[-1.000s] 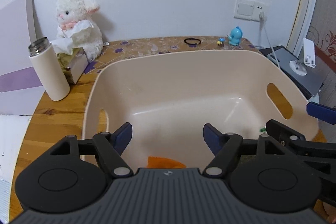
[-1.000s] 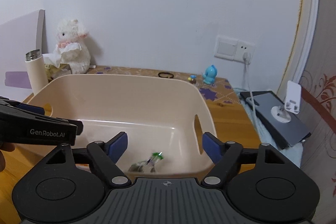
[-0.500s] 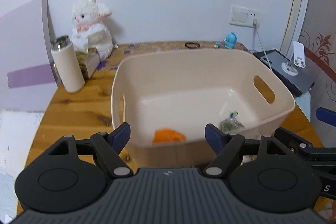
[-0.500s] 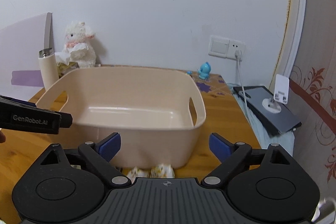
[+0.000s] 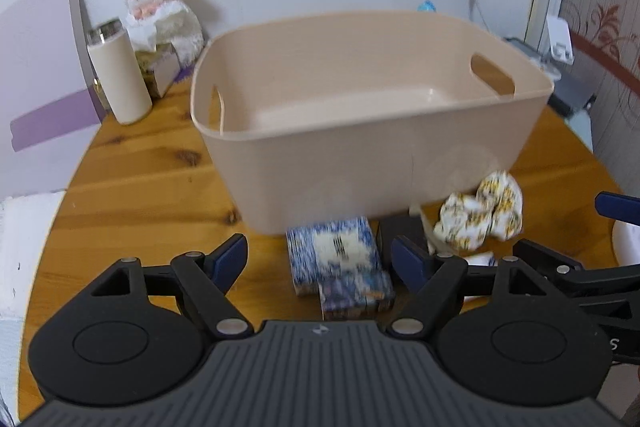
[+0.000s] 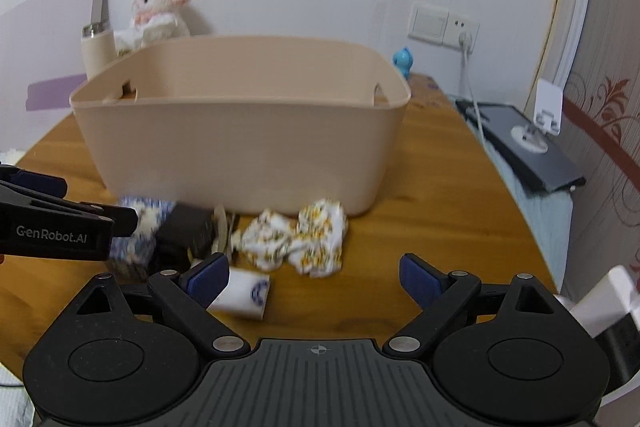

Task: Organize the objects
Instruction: 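Grasp the small cartoon box with the left tool while the right tool grasps the white box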

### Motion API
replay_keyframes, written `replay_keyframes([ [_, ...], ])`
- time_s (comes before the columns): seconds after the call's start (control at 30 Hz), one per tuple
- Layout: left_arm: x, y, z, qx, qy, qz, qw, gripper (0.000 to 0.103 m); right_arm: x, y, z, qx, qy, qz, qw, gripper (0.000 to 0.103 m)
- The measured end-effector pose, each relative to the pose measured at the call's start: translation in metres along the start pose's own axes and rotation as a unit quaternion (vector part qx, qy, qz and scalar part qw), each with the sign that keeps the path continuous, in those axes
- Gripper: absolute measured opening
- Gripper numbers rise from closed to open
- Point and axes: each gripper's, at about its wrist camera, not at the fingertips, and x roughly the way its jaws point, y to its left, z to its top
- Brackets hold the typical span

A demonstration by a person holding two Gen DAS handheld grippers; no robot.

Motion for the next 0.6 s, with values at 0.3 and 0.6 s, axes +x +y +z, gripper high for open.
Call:
replay_keyframes([
  [0.3, 0.024, 0.002, -0.025, -0.019, 0.031, -0.017, 0.9992, 0.085, 0.02, 0.009, -0.022, -0.011, 0.039, 0.013, 0.999, 0.093],
  [0.6, 0.033, -0.002, -0.029, -0.031, 0.038, -0.036, 0.9981, 0.086, 0.03, 0.019, -0.026, -0.013, 0.05, 0.029, 0.998, 0.094],
])
